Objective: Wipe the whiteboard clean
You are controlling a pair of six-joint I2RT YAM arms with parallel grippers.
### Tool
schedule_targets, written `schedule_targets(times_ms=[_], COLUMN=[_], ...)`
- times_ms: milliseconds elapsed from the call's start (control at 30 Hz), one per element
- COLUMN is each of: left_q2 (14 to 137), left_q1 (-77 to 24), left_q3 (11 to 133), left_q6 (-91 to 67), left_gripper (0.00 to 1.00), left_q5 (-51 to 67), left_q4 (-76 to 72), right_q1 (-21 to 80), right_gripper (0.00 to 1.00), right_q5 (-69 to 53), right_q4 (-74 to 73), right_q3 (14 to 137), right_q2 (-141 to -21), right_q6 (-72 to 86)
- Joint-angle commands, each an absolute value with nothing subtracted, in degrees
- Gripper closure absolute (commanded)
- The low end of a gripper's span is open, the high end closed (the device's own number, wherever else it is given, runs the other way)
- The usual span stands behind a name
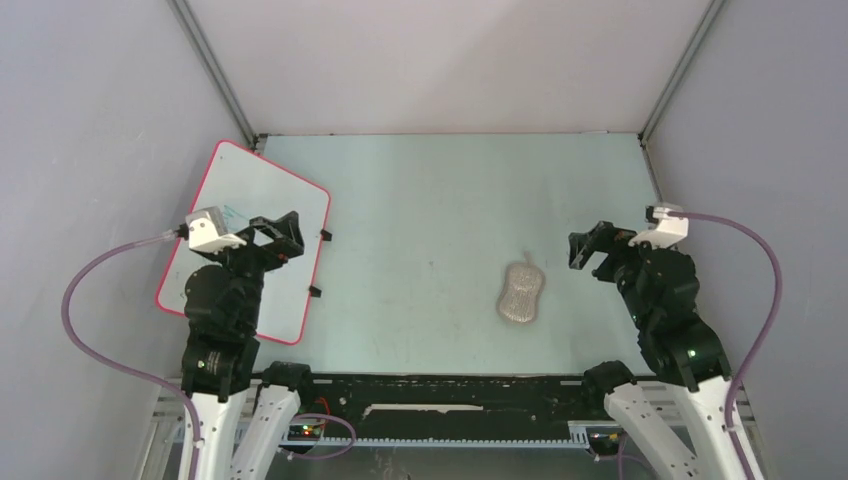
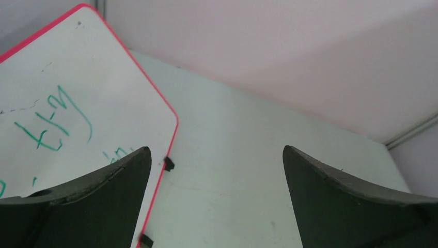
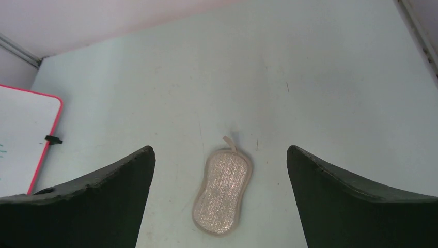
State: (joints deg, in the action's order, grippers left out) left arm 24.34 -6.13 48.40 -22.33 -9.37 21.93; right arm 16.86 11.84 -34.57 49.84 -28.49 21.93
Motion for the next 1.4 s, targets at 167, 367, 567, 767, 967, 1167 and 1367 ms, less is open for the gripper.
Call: schedule_targets(times_ms=[167, 367, 567, 767, 967, 1167, 1367], left_q2=[27.21, 28.48, 29.13, 28.29, 24.71, 23.78, 23.26], left_q1=[-5.23, -5.13, -5.07, -3.90, -3.61, -3.61, -4.07], left_q3=[45.00, 44.57, 44.25, 44.41, 43.16, 43.10, 43.06], left_q6=[-16.96, -15.60, -15.49, -16.80, -18.14, -18.01, -18.19], left_gripper=[0.00, 0.00, 0.00, 0.00, 0.00, 0.00, 0.00], left_q5=[-12.80, -11.18, -12.03, -14.43, -16.06, -16.69, -16.46], left_q4=[24.18, 25.02, 25.84, 25.98, 25.28, 25.02, 24.97], right_q1=[20.65, 32.31, 42.10, 55.17, 58.57, 60.37, 61.84], right_gripper=[0.01, 0.01, 0.01, 0.02, 0.08, 0.10, 0.16], right_q5=[6.42, -1.62, -1.49, -3.13, -8.98, -12.76, -12.48], right_q4=[-29.58, -24.77, -21.31, 1.44, 9.02, 0.73, -14.53], right_q3=[49.46, 49.96, 50.59, 52.81, 71.06, 92.73, 110.78], right_q2=[-39.49, -51.55, -64.16, -81.64, -103.84, -120.56, -131.70], right_q6=[23.21, 20.66, 22.72, 16.05, 11.66, 5.37, -1.06])
